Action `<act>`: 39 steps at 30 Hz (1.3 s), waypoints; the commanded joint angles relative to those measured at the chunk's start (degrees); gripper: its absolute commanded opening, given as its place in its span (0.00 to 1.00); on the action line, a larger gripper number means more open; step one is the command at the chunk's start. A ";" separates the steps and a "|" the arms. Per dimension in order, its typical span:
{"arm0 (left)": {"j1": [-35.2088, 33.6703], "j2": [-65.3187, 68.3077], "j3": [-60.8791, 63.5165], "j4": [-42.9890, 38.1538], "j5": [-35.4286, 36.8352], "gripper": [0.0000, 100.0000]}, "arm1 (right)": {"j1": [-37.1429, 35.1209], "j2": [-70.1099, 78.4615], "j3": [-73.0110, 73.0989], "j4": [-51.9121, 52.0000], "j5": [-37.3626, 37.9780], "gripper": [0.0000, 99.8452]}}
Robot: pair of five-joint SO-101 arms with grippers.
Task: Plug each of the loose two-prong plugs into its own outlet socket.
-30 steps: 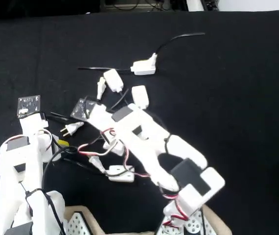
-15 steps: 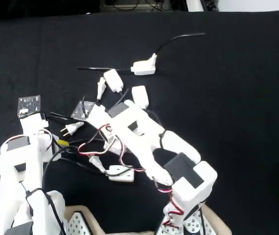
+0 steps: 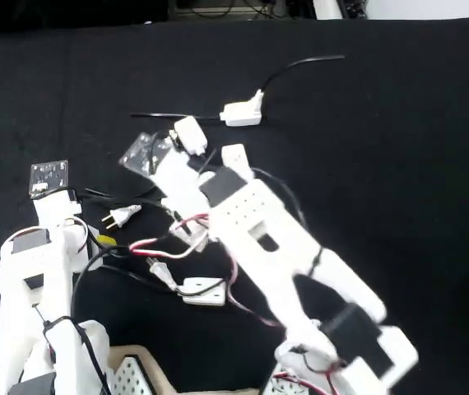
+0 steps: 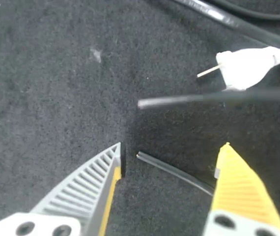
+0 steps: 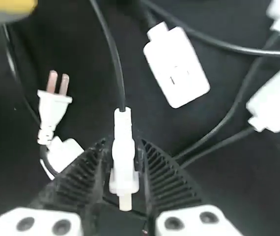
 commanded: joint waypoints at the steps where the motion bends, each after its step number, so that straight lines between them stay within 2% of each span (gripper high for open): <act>1: -0.48 -1.23 -1.01 -1.05 0.00 0.30 | 3.78 -7.16 2.59 -2.64 -5.27 0.01; 8: -0.48 -1.23 -8.13 0.35 5.89 0.30 | 8.70 -20.53 12.62 -9.93 -14.24 0.01; 15: 1.10 -1.23 -23.52 13.36 10.11 0.30 | 8.70 -35.38 21.41 -15.56 -22.59 0.01; 21: 6.46 -2.64 -28.09 17.67 14.86 0.30 | 8.53 -44.18 28.53 -20.40 -26.55 0.01; 24: 8.75 -8.26 -24.84 16.18 16.70 0.27 | 8.53 -47.25 30.90 -21.71 -28.22 0.01; 32: 12.26 -32.88 -11.03 7.30 18.29 0.03 | 8.26 -53.23 36.09 -26.20 -30.24 0.01; 39: 12.35 -46.15 0.48 -1.41 24.09 0.03 | 1.85 -60.97 41.36 -29.98 -30.33 0.01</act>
